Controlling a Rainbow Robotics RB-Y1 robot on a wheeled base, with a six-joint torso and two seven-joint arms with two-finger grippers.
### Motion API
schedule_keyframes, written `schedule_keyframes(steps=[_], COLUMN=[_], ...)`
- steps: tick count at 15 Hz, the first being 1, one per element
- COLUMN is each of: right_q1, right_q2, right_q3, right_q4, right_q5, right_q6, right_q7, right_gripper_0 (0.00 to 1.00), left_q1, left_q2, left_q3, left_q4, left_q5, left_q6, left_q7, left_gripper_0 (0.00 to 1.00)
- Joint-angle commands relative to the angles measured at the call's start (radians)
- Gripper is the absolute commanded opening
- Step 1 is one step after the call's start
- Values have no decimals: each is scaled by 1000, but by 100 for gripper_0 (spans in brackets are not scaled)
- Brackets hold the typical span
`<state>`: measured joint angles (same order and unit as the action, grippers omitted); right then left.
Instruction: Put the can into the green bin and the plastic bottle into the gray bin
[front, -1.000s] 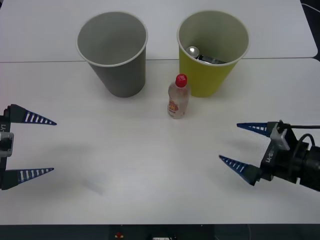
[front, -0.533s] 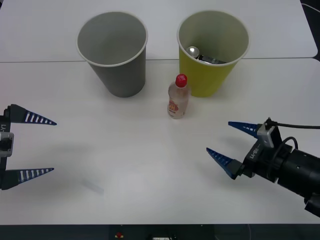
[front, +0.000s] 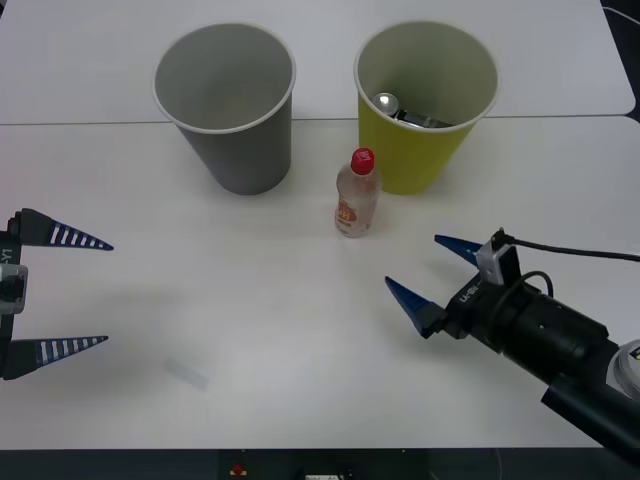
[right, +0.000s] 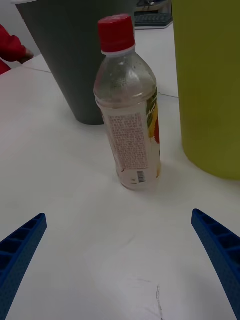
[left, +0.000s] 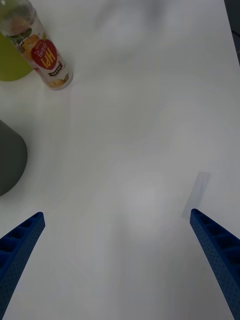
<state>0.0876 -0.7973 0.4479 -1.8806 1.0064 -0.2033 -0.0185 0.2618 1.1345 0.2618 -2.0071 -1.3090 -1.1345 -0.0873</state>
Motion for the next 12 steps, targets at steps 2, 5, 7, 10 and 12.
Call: schedule_keyframes(steps=[2,5,7,10,12], right_q1=[-60,-103,-135,-180,-209], right_q2=[82,139,171,217,244], right_q3=[14,18,22,37,49], right_q4=[77,135,172,218,242], right_q5=[24,41,51,60,64], right_q6=[2,4,7,27,33], right_q7=[11,19,23,28,29], right_gripper_0=[100,100,100,100,100], left_q1=[0,0,0,0,0], left_q2=[0,0,0,0,0], left_q3=[0,0,0,0,0], left_q4=[0,0,0,0,0], left_q5=[0,0,0,0,0], left_q6=[0,0,0,0,0], left_q7=[0,0,0,0,0], left_gripper_0=[100,100,100,100,100])
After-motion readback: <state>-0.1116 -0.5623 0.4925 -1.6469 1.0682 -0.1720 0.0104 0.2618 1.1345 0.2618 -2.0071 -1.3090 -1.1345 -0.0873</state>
